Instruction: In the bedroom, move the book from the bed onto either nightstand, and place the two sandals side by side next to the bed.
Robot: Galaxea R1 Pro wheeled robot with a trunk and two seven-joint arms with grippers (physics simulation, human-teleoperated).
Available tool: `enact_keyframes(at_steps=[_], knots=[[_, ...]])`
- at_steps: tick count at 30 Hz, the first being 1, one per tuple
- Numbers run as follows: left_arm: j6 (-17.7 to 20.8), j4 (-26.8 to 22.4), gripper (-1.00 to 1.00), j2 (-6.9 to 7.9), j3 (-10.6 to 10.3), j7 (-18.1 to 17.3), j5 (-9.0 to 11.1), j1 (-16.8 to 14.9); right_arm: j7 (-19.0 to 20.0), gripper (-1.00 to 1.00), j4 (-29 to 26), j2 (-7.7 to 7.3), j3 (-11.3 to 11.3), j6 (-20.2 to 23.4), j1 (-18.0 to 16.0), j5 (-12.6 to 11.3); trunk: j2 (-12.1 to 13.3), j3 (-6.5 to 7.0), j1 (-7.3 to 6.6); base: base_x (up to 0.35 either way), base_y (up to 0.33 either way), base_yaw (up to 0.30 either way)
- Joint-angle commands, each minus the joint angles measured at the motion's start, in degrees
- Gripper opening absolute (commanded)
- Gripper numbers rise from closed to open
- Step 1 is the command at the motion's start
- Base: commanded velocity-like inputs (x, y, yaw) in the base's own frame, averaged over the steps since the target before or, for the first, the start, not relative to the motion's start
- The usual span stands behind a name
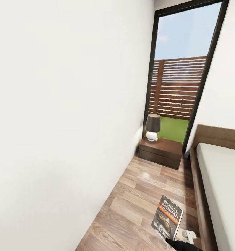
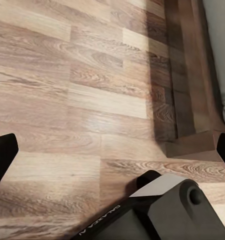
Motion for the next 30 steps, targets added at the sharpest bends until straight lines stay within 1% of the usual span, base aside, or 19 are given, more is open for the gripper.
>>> enact_keyframes(at_steps=[1,4,13,15,19,30], knots=[[-0.31,0.01,1.0,-0.02,0.44,-0.16,-0.61,-0.05,0.05,-1.0,-0.05,-0.06,0.41,0.37,-0.04,-0.61,-0.07,-0.09,0.02,0.015,0.0,-0.009],[-0.31,0.01,1.0,0.0,0.47,-0.16,-0.61,-0.05,0.05,-1.0,-0.04,-0.06,0.41,0.37,-0.04,-0.61,-0.07,-0.09,0.02,0.118,0.0,-0.003],[-0.31,0.01,1.0,0.02,0.44,-0.16,-0.61,-0.05,0.05,-1.0,-0.05,-0.06,0.41,0.37,-0.04,-0.62,-0.07,-0.09,0.02,0.3,0.0,0.0],[-0.31,0.01,1.0,-0.02,0.41,-0.16,-0.61,-0.05,0.08,-1.0,-0.05,-0.06,0.41,0.39,-0.04,-0.61,-0.07,-0.09,0.02,0.171,0.0,-0.068],[-0.31,0.01,1.0,-0.05,0.4,-0.16,-0.61,-0.05,0.11,-1.0,-0.05,-0.06,0.41,0.4,-0.04,-0.61,-0.07,-0.09,0.02,0.048,0.0,-0.215],[-0.31,0.01,1.0,-0.05,0.41,-0.16,-0.61,-0.05,0.12,-1.0,-0.05,-0.06,0.41,0.42,-0.04,-0.62,-0.07,-0.09,0.02,0.003,0.0,-0.278]])
